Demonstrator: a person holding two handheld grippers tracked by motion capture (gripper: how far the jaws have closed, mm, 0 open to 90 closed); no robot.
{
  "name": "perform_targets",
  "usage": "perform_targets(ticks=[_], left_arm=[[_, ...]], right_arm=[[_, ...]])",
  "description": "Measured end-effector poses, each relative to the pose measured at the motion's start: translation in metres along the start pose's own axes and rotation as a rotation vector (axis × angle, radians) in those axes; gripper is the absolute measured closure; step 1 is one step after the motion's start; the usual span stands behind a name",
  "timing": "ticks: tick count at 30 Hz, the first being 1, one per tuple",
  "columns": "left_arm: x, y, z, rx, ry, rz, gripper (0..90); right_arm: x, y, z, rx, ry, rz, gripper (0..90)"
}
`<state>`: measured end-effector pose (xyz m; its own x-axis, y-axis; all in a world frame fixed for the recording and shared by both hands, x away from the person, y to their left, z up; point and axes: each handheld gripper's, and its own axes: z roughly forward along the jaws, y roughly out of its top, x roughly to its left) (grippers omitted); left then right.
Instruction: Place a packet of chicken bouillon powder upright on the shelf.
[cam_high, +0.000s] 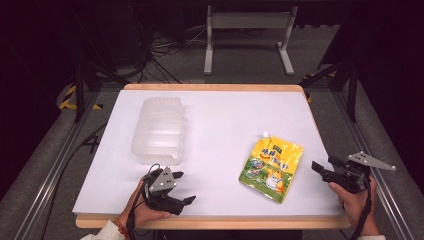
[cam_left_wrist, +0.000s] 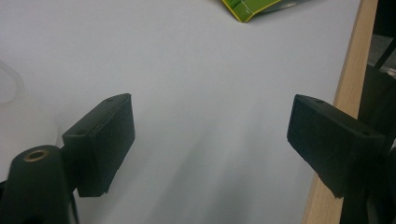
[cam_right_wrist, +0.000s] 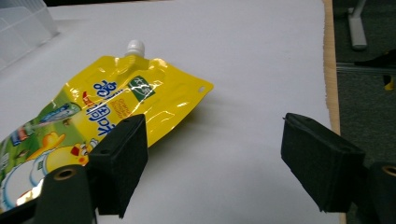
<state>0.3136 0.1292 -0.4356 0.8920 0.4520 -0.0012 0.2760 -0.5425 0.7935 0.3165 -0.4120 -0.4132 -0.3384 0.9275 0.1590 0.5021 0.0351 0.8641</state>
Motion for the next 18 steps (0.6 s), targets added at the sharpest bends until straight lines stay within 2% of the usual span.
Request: perform_targets(ticks=[5,8,10,12,15,18], left_arm=[[-0.001,0.000,0.003,0.015,-0.014,0.009,15.2],[-0.001,-0.001,0.003,0.031,-0.004,0.022,15.2],[-0.001,-0.002,0.002,0.032,0.007,0.034,15.3],[0.000,-0.002,0.000,0.022,0.005,0.025,15.3],[0.000,-0.003,-0.002,0.018,0.006,0.019,15.4],[-0.002,-0.003,-0.003,0.025,0.027,0.038,15.8]], right_arm=[[0.002,-0.002,-0.001,0.019,0.049,0.014,21.4],[0.007,-0.003,0.004,0.041,0.082,0.012,21.0],[0.010,-0.004,0.011,0.073,0.132,0.026,21.0],[0.013,-0.005,0.016,0.098,0.166,0.030,21.0],[0.017,-0.006,0.024,0.126,0.184,0.020,21.0],[0.021,-0.007,0.029,0.149,0.205,0.022,20.9]])
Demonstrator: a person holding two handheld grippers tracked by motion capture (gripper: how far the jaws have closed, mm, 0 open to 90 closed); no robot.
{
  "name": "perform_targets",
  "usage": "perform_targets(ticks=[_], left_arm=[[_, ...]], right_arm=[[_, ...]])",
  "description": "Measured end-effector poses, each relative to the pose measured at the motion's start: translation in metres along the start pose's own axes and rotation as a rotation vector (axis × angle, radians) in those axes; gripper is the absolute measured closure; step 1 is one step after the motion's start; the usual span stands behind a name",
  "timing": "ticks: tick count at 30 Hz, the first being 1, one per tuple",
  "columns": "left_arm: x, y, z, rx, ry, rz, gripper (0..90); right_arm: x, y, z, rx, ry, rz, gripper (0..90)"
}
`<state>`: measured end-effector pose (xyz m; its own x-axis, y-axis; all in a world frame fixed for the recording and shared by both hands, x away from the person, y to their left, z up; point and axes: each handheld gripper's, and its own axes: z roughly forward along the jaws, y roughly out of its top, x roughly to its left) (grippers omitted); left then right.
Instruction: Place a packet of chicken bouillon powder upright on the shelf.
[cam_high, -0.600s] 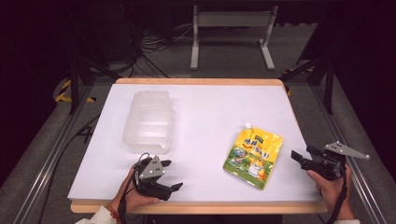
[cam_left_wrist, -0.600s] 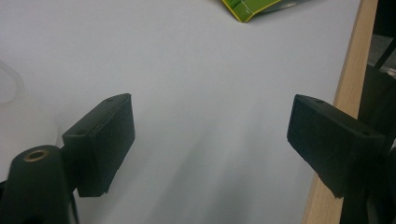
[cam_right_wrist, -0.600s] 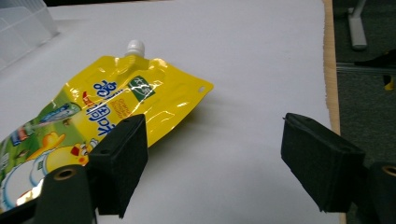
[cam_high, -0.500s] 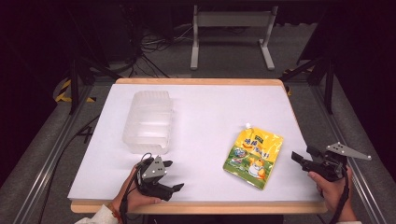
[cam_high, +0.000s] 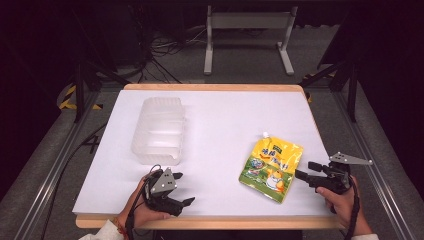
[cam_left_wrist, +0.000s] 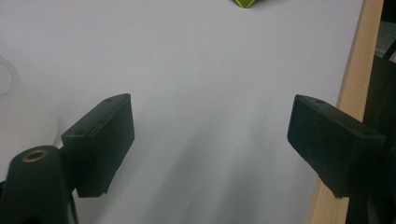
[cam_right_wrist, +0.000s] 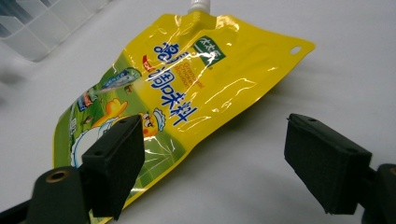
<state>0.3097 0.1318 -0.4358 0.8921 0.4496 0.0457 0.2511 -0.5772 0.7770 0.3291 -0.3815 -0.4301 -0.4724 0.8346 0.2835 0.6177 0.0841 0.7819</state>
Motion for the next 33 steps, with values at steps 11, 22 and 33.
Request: perform_targets(ticks=[11,22,33], left_arm=[[0.000,0.000,0.001,-0.001,-0.010,-0.008,16.3],[-0.004,0.003,0.007,0.021,-0.044,0.002,16.6],[-0.001,0.014,0.014,-0.004,-0.069,-0.016,16.9]], right_arm=[[0.013,-0.001,0.026,0.084,0.075,0.004,19.5],[0.027,-0.003,0.040,0.105,0.162,0.022,49.1],[0.046,0.001,0.035,0.018,0.122,-0.057,88.6]])
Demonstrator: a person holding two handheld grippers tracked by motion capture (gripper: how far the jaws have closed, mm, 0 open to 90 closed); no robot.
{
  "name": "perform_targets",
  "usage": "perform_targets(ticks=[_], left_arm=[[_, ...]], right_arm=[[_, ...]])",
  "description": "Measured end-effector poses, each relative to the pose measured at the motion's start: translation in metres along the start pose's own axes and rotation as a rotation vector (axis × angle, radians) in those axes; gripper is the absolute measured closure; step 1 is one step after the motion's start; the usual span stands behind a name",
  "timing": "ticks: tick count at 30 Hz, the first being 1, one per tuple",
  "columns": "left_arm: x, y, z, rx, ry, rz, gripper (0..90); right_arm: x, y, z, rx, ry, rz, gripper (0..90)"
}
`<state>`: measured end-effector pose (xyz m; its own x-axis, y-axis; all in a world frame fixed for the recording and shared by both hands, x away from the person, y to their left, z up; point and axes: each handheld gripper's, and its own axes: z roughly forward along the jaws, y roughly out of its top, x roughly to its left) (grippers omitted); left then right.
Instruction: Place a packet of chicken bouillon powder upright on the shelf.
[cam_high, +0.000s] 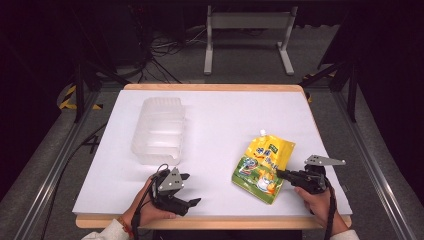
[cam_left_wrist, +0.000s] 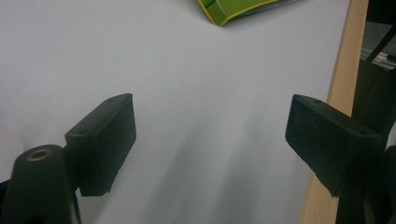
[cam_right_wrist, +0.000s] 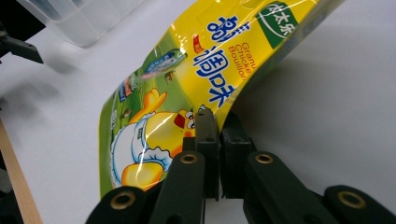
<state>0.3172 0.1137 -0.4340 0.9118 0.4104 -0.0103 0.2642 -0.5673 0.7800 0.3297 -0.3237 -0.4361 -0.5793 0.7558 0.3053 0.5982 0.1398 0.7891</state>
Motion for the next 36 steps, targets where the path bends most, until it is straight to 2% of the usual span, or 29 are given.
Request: perform_targets(ticks=[3,6,9,11,14,15,18,20,22,24,26,28,29,30,32,33,34,36], left_arm=[[0.004,0.012,0.007,-0.021,-0.023,-0.017,17.3],[0.009,0.030,0.018,-0.046,-0.076,-0.030,17.3],[0.012,0.049,0.031,-0.064,-0.117,-0.028,17.3],[0.014,0.062,0.043,-0.072,-0.121,-0.024,17.6],[0.017,0.079,0.062,-0.051,-0.138,0.011,19.9],[0.020,0.084,0.069,-0.035,-0.146,0.005,20.6],[0.023,0.091,0.082,-0.019,-0.187,-0.003,24.3],[0.021,0.096,0.091,0.001,-0.190,0.025,27.7],[0.020,0.098,0.098,0.010,-0.220,0.027,28.9],[0.021,0.099,0.102,0.008,-0.229,0.046,36.7],[0.020,0.100,0.102,-0.008,-0.225,0.059,41.6],[0.022,0.100,0.096,-0.025,-0.214,0.047,55.0],[0.022,0.100,0.096,-0.025,-0.214,0.047,59.5],[0.024,0.101,0.091,-0.037,-0.191,0.041,68.2],[0.025,0.101,0.088,-0.044,-0.183,0.038,72.7],[0.024,0.101,0.086,-0.053,-0.162,0.040,74.2],[0.024,0.101,0.086,-0.053,-0.162,0.040,76.2],[0.023,0.102,0.082,-0.065,-0.148,0.044,77.3]], right_arm=[[0.010,0.005,-0.009,-0.060,-0.002,-0.061,89.6],[0.020,0.011,-0.016,-0.110,0.000,-0.113,90.0],[0.032,0.014,-0.019,-0.136,0.007,-0.158,90.0],[0.040,0.015,-0.021,-0.153,0.009,-0.193,90.0],[0.047,0.015,-0.024,-0.154,0.010,-0.245,90.0],[0.049,0.015,-0.025,-0.154,0.010,-0.258,90.0],[0.052,0.015,-0.027,-0.158,0.014,-0.280,90.0],[0.053,0.016,-0.027,-0.157,0.019,-0.292,90.0],[0.054,0.016,-0.027,-0.158,0.014,-0.306,90.0],[0.054,0.016,-0.026,-0.160,0.019,-0.311,90.0],[0.054,0.015,-0.025,-0.158,0.008,-0.317,90.0],[0.052,0.015,-0.026,-0.171,-0.011,-0.309,90.0],[0.052,0.015,-0.027,-0.181,-0.001,-0.291,90.0],[0.053,0.015,-0.028,-0.185,0.004,-0.294,90.0],[0.059,0.016,-0.028,-0.188,-0.010,-0.325,90.0],[0.061,0.016,-0.028,-0.191,-0.008,-0.330,90.0],[0.061,0.016,-0.028,-0.191,-0.008,-0.330,90.0],[0.066,0.018,-0.028,-0.191,-0.016,-0.354,90.0]])
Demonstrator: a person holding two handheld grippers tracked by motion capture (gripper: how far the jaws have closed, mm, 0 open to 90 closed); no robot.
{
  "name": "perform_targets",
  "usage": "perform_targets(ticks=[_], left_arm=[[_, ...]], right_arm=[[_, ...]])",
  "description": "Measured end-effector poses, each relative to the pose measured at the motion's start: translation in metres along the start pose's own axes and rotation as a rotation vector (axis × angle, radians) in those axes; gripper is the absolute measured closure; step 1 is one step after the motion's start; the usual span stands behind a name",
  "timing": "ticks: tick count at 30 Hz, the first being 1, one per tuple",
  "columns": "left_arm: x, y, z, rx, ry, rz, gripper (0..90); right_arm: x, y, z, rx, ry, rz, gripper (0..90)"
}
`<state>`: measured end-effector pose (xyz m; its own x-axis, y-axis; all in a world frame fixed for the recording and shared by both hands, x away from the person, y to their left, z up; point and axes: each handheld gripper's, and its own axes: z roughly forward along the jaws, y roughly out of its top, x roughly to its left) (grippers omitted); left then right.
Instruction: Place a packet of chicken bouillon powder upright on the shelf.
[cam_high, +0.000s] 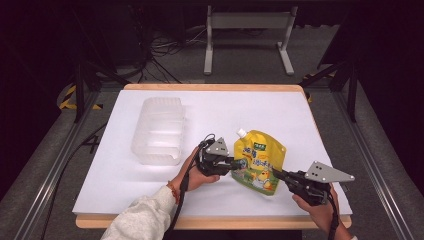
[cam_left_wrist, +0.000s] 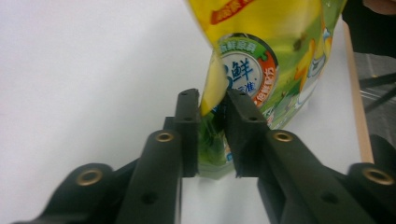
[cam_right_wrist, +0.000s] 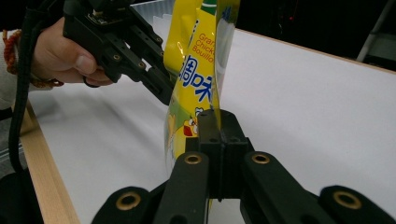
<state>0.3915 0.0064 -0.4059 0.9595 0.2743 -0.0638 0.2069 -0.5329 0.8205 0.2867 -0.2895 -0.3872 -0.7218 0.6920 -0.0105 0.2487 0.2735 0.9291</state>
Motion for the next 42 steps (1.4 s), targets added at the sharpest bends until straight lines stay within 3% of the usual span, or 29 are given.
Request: perform_targets(ticks=[4,5,7,21,30,42], left_arm=[[-0.004,0.004,-0.009,-0.011,0.041,0.042,80.1],[-0.005,0.006,-0.015,-0.009,0.071,0.063,80.3],[-0.004,0.007,-0.018,-0.013,0.082,0.064,81.0],[0.016,0.000,-0.057,-0.056,0.223,0.024,81.1],[0.024,-0.002,-0.084,-0.111,0.280,0.001,81.3],[0.035,-0.008,-0.111,-0.153,0.345,-0.027,81.4]], right_arm=[[0.001,0.005,0.001,0.009,-0.023,0.000,89.2],[0.001,0.009,0.004,0.012,-0.034,0.003,88.9],[0.002,0.010,0.006,0.009,-0.031,0.003,89.0],[0.018,0.050,0.047,0.027,-0.013,-0.086,89.5],[0.024,0.073,0.070,0.004,0.005,-0.116,89.5],[0.034,0.088,0.098,-0.007,0.022,-0.151,89.3]])
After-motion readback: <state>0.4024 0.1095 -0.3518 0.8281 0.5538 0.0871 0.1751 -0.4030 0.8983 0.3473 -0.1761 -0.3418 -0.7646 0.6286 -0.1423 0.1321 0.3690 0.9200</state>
